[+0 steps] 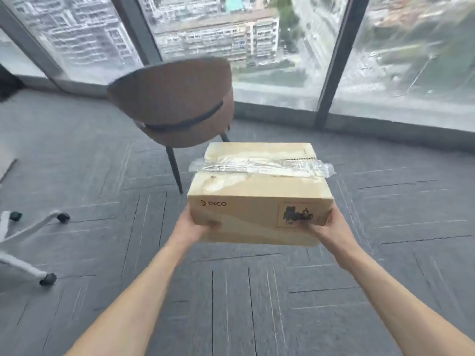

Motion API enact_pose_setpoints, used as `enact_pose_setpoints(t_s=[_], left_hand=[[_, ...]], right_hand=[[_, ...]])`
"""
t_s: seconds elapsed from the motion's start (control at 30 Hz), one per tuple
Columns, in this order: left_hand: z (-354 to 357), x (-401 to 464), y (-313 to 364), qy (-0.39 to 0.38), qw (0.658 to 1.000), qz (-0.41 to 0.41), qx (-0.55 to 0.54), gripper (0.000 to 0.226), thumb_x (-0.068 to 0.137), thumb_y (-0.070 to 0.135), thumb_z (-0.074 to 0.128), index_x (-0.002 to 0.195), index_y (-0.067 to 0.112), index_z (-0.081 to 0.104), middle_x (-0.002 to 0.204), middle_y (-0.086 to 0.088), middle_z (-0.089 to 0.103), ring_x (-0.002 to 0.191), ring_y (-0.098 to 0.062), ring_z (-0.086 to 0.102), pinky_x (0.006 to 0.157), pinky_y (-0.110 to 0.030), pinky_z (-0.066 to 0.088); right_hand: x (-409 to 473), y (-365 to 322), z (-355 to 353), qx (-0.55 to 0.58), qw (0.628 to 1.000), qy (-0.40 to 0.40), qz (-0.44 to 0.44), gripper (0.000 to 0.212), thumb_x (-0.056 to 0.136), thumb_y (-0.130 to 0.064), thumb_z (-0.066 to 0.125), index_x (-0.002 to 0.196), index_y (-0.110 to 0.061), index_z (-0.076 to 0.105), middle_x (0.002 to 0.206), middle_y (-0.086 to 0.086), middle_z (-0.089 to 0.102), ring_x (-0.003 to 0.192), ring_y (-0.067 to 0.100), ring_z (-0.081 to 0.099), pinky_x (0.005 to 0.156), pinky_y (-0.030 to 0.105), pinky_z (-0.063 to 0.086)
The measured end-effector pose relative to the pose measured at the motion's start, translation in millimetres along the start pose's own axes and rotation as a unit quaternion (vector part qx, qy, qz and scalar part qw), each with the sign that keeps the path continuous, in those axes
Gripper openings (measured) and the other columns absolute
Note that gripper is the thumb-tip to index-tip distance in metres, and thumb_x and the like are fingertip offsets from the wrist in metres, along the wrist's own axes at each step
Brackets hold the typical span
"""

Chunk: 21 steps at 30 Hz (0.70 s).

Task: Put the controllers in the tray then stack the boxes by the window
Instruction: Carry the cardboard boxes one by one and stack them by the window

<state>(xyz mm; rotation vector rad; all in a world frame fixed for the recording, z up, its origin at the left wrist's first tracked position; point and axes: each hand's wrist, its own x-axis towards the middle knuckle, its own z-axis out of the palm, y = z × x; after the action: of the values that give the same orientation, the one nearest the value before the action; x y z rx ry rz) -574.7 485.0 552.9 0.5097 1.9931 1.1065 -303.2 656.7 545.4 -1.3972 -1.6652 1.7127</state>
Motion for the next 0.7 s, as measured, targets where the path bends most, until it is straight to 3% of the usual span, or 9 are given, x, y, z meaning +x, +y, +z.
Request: enact_pose_setpoints(t_s=[0.1, 0.17, 0.23, 0.3, 0.4, 0.6, 0.7], left_hand=[[46, -12, 126, -0.056, 0.996, 0.068, 0.006, 0.064, 0.067, 0.009, 0.088, 0.118, 0.03, 0.055, 0.106, 0.012, 0.068, 0.098, -0.007, 0.063, 0.078, -0.029, 0.054], [82, -34, 208, -0.088, 0.989, 0.119, -0.005, 0.059, 0.071, 0.001, 0.083, 0.111, 0.034, 0.054, 0.097, 0.018, 0.067, 0.089, 0.001, 0.062, 0.066, -0.02, 0.052], [122, -60, 279, -0.12, 0.981, 0.151, -0.015, 0.06, 0.073, -0.003, 0.081, 0.113, 0.032, 0.055, 0.1, 0.016, 0.069, 0.09, 0.002, 0.063, 0.065, -0.017, 0.052], [165, -86, 341, -0.146, 0.973, 0.177, -0.017, 0.063, 0.073, -0.003, 0.081, 0.12, 0.029, 0.054, 0.106, 0.011, 0.068, 0.094, -0.001, 0.062, 0.064, -0.015, 0.052], [238, -130, 427, -0.183, 0.961, 0.204, -0.019, 0.067, 0.068, 0.004, 0.085, 0.121, 0.033, 0.056, 0.112, 0.007, 0.069, 0.103, -0.012, 0.063, 0.074, -0.024, 0.053], [400, -210, 565, -0.264, 0.927, 0.265, -0.016, 0.066, 0.069, 0.002, 0.085, 0.123, 0.022, 0.055, 0.113, 0.0, 0.068, 0.106, -0.022, 0.062, 0.089, -0.041, 0.053], [477, -236, 620, -0.297, 0.91, 0.29, -0.017, 0.066, 0.058, 0.008, 0.088, 0.114, 0.024, 0.059, 0.11, -0.002, 0.07, 0.104, -0.024, 0.064, 0.091, -0.045, 0.053]], right_hand=[[-29, -72, -89, 0.051, 0.996, 0.073, -0.028, 0.075, 0.069, -0.015, 0.09, 0.13, -0.034, 0.05, 0.116, -0.013, 0.067, 0.111, 0.01, 0.061, 0.095, 0.034, 0.049], [-52, -120, -151, 0.069, 0.989, 0.121, -0.042, 0.063, 0.071, -0.016, 0.089, 0.118, -0.039, 0.053, 0.111, -0.015, 0.066, 0.109, 0.014, 0.061, 0.092, 0.033, 0.048], [-77, -161, -214, 0.086, 0.982, 0.157, -0.053, 0.056, 0.071, -0.019, 0.089, 0.11, -0.038, 0.053, 0.108, -0.014, 0.063, 0.106, 0.017, 0.058, 0.088, 0.032, 0.045], [-106, -198, -280, 0.096, 0.975, 0.188, -0.061, 0.066, 0.069, -0.023, 0.09, 0.119, -0.032, 0.047, 0.106, -0.016, 0.059, 0.103, 0.016, 0.055, 0.09, 0.035, 0.045], [-149, -237, -386, 0.092, 0.962, 0.244, -0.084, 0.072, 0.073, -0.017, 0.087, 0.127, -0.04, 0.045, 0.109, -0.015, 0.062, 0.103, 0.014, 0.058, 0.091, 0.037, 0.047], [-227, -271, -580, 0.068, 0.927, 0.348, -0.121, 0.081, 0.06, -0.037, 0.092, 0.129, -0.049, 0.052, 0.118, -0.015, 0.07, 0.112, 0.014, 0.064, 0.097, 0.044, 0.053], [-253, -282, -658, 0.035, 0.906, 0.401, -0.131, 0.079, 0.066, -0.038, 0.09, 0.133, -0.046, 0.049, 0.118, -0.015, 0.068, 0.11, 0.013, 0.063, 0.089, 0.035, 0.054]])
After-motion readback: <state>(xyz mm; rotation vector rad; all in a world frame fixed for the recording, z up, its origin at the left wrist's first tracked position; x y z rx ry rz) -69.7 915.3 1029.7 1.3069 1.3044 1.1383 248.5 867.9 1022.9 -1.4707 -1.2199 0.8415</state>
